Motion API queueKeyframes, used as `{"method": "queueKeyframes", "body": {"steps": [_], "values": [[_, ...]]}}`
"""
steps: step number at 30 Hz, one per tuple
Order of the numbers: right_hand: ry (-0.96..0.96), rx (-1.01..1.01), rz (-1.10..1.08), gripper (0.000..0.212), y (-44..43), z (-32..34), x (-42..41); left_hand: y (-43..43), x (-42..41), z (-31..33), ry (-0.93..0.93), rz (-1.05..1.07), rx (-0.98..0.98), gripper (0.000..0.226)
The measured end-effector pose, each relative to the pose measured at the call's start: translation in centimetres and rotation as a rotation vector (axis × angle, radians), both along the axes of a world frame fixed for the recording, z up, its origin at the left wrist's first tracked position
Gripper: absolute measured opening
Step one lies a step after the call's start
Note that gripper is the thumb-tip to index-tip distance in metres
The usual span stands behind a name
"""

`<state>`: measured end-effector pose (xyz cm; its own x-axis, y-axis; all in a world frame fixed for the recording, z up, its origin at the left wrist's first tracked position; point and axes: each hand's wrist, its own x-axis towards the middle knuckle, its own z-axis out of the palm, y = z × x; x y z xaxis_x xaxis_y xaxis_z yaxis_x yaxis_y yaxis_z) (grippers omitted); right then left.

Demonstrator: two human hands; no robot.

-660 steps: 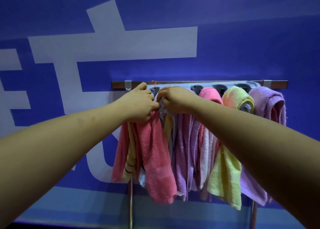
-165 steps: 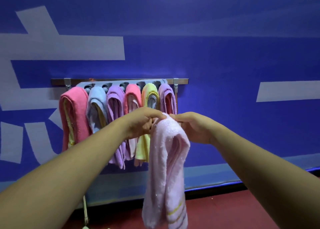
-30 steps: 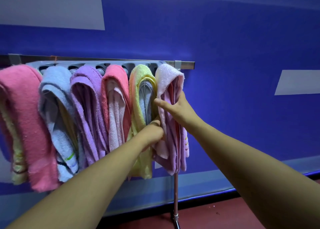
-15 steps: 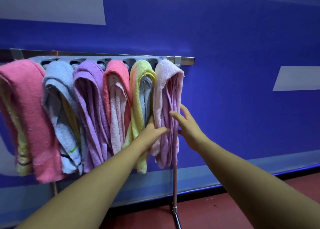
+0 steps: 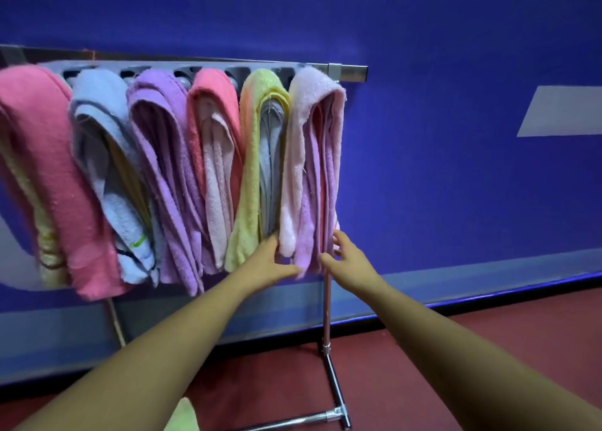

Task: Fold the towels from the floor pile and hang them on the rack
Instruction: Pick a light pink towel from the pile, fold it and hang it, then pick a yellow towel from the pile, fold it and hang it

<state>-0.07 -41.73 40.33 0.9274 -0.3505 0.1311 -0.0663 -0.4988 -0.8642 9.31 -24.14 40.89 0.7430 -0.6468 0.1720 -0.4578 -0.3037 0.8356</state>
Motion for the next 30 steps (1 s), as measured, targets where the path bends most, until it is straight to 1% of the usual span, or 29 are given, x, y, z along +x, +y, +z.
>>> {"method": "queueKeyframes", "body": {"steps": [2, 3, 5, 7, 8, 11, 18, 20, 23, 27, 30], "values": [[0.035, -0.077, -0.029, 0.045, 0.4, -1.9, -0.9, 2.4, -0.6, -2.6, 0.038, 0.025, 0.062, 0.067], [0.057, -0.095, -0.041, 0.047, 0.6, -3.0, -1.1, 3.7, -0.9, -4.1, 0.077, 0.060, 0.099, 0.060], [0.139, -0.122, -0.038, 0.054, 1.6, -5.3, -1.7, 6.5, -1.3, -7.3, 0.138, 0.125, 0.166, 0.041], [0.239, -0.151, -0.027, 0.067, 3.0, -7.7, -2.4, 9.6, -1.7, -10.1, 0.147, 0.194, 0.233, 0.029], [0.286, -0.157, -0.022, 0.067, 3.8, -9.0, -2.6, 11.4, -1.9, -11.4, 0.155, 0.229, 0.272, 0.025], [0.361, -0.189, 0.021, 0.055, 6.5, -12.9, -3.1, 16.2, -2.7, -14.8, 0.195, 0.298, 0.382, 0.020], [0.519, -0.191, 0.167, 0.059, 14.7, -21.2, -2.4, 25.6, -4.1, -22.0, 0.297, 0.384, 0.556, 0.009], [0.556, -0.192, 0.202, 0.058, 16.9, -23.6, -1.9, 28.0, -4.1, -24.8, 0.336, 0.372, 0.622, 0.008], [0.619, -0.186, 0.249, 0.060, 19.8, -27.4, -1.3, 30.6, -3.6, -28.9, 0.387, 0.336, 0.714, 0.013], [0.691, -0.225, 0.314, 0.056, 22.9, -33.1, -0.2, 33.1, -2.5, -34.8, 0.403, 0.306, 0.773, 0.019], [0.741, -0.245, 0.360, 0.052, 24.8, -37.1, 0.8, 34.8, -2.2, -39.7, 0.440, 0.252, 0.853, 0.027]]}}
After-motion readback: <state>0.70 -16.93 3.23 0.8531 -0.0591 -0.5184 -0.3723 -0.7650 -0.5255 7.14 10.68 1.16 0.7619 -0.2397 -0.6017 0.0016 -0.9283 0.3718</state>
